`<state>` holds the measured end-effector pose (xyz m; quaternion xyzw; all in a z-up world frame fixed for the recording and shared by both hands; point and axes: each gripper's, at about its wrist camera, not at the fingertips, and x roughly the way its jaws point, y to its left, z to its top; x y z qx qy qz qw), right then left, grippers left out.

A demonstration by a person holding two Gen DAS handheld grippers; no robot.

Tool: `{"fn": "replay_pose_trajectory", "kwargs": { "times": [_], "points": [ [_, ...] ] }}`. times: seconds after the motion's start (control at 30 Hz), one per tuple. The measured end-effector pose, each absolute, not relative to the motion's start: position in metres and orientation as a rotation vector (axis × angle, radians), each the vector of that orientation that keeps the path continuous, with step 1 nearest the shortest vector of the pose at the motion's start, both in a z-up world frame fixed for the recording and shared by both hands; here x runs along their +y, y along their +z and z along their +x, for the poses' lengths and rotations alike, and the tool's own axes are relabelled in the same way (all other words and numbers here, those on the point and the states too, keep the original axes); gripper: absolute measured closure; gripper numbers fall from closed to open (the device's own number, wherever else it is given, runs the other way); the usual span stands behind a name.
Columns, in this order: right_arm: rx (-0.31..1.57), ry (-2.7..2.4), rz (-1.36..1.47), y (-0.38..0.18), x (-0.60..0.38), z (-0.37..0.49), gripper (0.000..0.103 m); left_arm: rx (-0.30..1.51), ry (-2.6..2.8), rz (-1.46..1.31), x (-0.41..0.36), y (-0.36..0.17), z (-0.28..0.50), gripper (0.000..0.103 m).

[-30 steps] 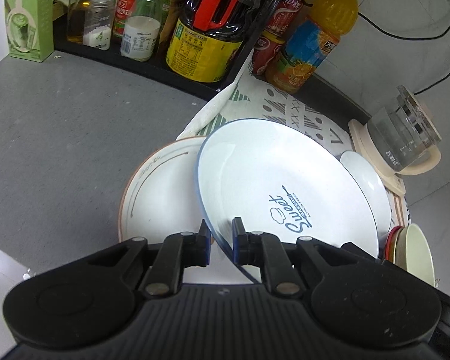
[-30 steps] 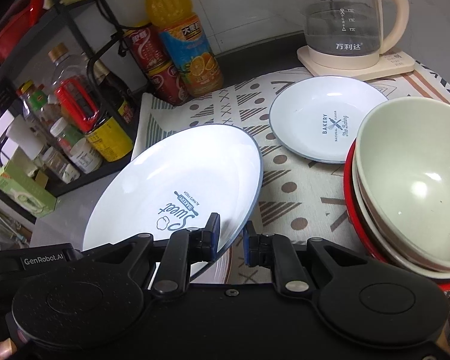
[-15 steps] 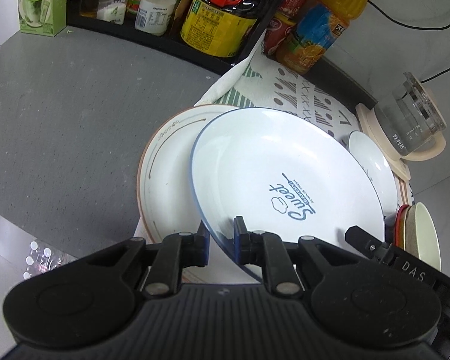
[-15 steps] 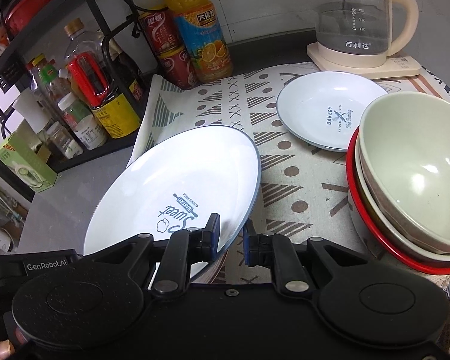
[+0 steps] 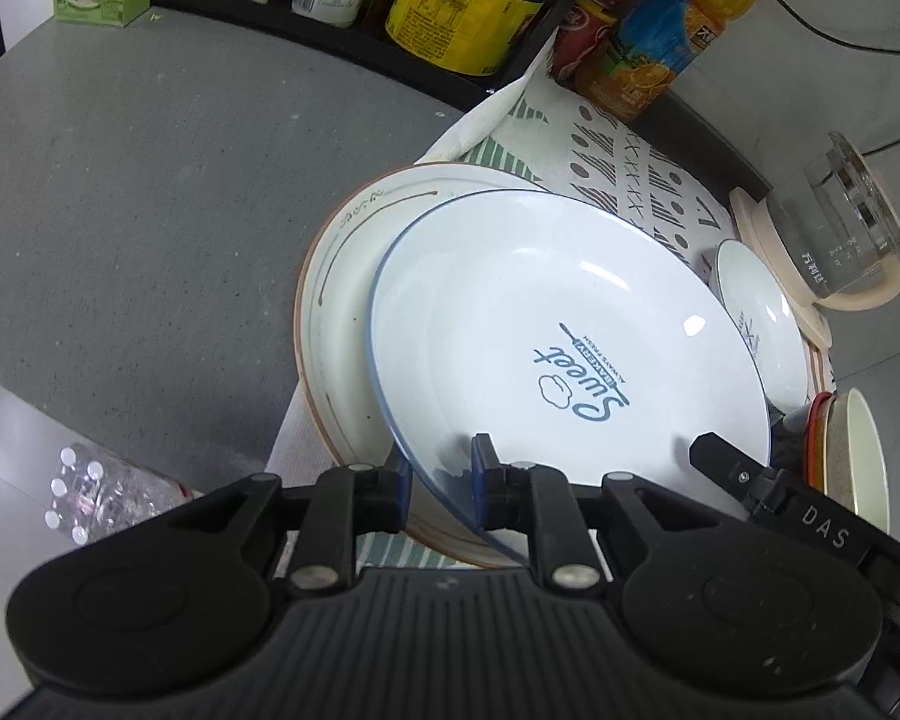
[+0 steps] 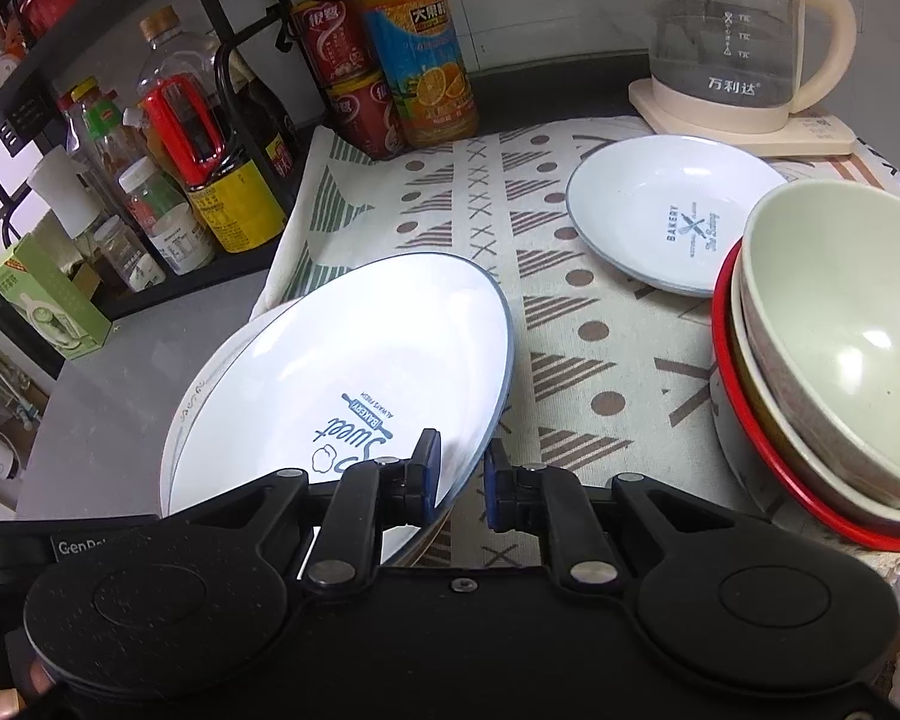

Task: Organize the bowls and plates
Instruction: 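Carry the 'Sweet' plate with both grippers and lower it onto the flower plate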

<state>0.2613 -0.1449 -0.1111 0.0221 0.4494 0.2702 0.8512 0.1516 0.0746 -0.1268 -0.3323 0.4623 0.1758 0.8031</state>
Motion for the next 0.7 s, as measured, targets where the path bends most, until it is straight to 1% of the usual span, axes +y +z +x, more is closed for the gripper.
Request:
{"fn": "replay_pose_trajectory", "kwargs": {
  "times": [0.17, 0.37, 0.6, 0.7],
  "points": [
    [0.958, 0.567, 0.052, -0.115, -0.145, 0.261, 0.090, 1.015, 0.371, -0.715, 0.079, -0.129, 0.154, 0.085],
    [0.961, 0.574, 0.039, -0.117, -0.142, 0.260, 0.090, 1.079, 0.364, -0.780, 0.096, -0.126, 0.161, 0.085],
    [0.979, 0.584, 0.034, -0.120, -0.136, 0.259, 0.090, 1.093, 0.371, -0.756, 0.100, -0.114, 0.161, 0.075],
    [0.984, 0.585, 0.027, -0.121, -0.136, 0.260, 0.090, 1.079, 0.374, -0.760, 0.101, -0.113, 0.159, 0.075]
  ]
}}
